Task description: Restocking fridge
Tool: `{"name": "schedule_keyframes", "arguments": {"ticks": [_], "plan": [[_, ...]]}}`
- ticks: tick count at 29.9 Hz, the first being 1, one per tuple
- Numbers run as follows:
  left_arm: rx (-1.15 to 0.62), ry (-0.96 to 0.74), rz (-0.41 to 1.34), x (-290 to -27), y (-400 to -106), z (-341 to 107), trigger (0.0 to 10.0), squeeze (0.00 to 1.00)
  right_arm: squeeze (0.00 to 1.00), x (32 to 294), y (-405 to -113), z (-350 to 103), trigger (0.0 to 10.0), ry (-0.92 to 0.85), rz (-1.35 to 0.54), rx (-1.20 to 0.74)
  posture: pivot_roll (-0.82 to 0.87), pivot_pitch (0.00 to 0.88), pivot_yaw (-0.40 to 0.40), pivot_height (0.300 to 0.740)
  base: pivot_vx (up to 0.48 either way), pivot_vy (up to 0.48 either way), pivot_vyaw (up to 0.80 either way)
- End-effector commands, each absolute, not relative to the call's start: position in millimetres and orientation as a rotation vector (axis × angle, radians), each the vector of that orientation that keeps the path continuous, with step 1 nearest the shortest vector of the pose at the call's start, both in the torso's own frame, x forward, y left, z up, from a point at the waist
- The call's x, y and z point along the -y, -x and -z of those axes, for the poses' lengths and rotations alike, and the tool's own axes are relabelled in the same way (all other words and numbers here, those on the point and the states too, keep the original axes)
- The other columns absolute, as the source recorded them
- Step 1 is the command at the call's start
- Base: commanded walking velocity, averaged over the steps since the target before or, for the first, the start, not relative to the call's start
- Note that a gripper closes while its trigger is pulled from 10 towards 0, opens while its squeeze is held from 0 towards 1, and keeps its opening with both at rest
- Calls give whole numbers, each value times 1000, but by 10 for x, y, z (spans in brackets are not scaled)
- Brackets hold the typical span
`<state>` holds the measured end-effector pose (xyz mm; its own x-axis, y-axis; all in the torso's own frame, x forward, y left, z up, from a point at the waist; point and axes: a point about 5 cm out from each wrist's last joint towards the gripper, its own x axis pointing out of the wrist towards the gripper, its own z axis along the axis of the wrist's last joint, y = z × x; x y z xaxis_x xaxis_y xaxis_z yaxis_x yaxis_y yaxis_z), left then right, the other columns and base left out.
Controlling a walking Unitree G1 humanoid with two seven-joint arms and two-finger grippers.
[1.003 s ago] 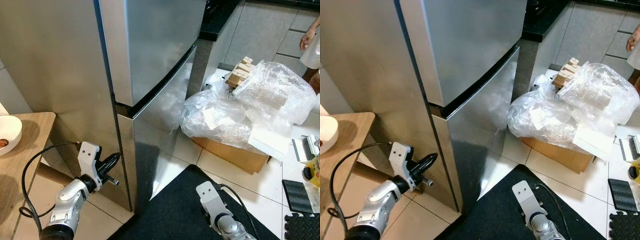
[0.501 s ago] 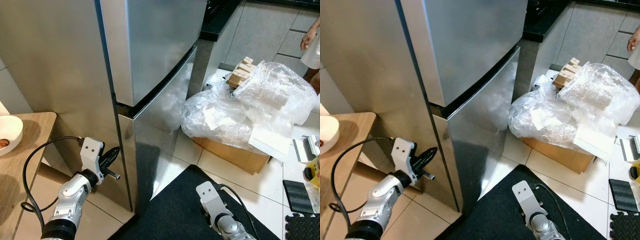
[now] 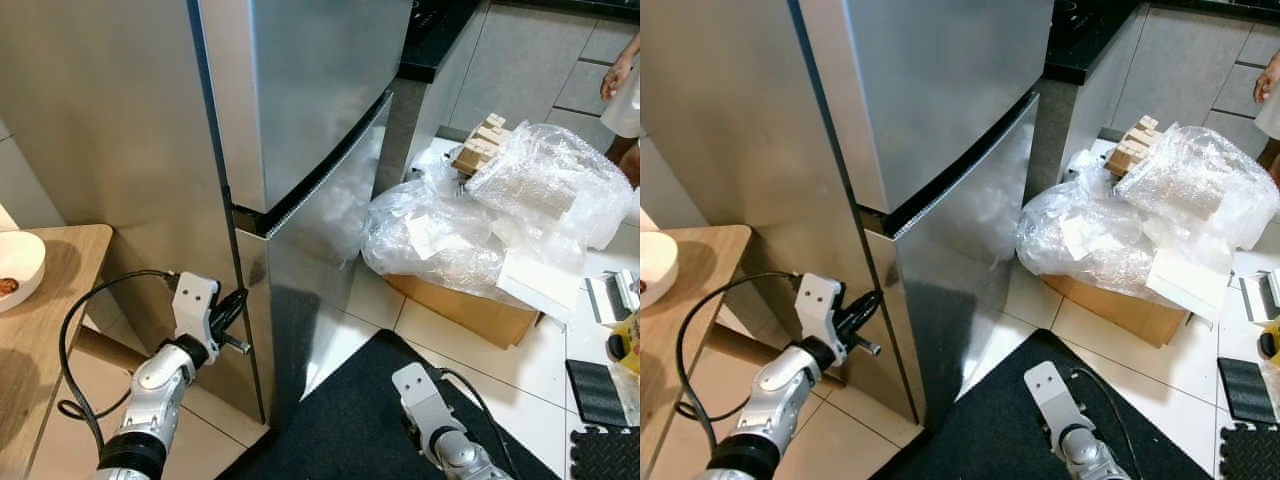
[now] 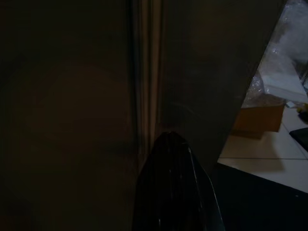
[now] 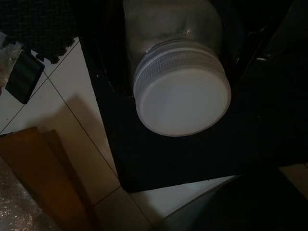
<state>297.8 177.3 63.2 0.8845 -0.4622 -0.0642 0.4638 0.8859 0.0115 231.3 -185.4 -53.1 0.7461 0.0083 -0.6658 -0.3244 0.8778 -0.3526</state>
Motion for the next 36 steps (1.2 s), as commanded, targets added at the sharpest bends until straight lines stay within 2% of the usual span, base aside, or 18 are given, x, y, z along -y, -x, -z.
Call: {"name": "schedule_keyframes", "arguments": {"ticks": [1,12,28,36], "plan": [[-69,-37,460,-1801,-2981,-607,10000,0,0,1854,-2297,537,10000,480,-191,-704,-106,55,-1,740,0,0,0],[-43,-58,397,-1914,-2990,-636,10000,0,0,1870,-2288,541,10000,485,-193,-708,-100,57,-7,740,0,0,0],[-14,9,400,-1582,-3053,-619,10000,0,0,1881,-2300,532,10000,484,-187,-706,-110,68,-5,740,0,0,0],[-9,-37,349,-1614,-3111,-639,10000,0,0,1903,-2303,526,10000,484,-180,-705,-118,75,-4,740,0,0,0]]}}
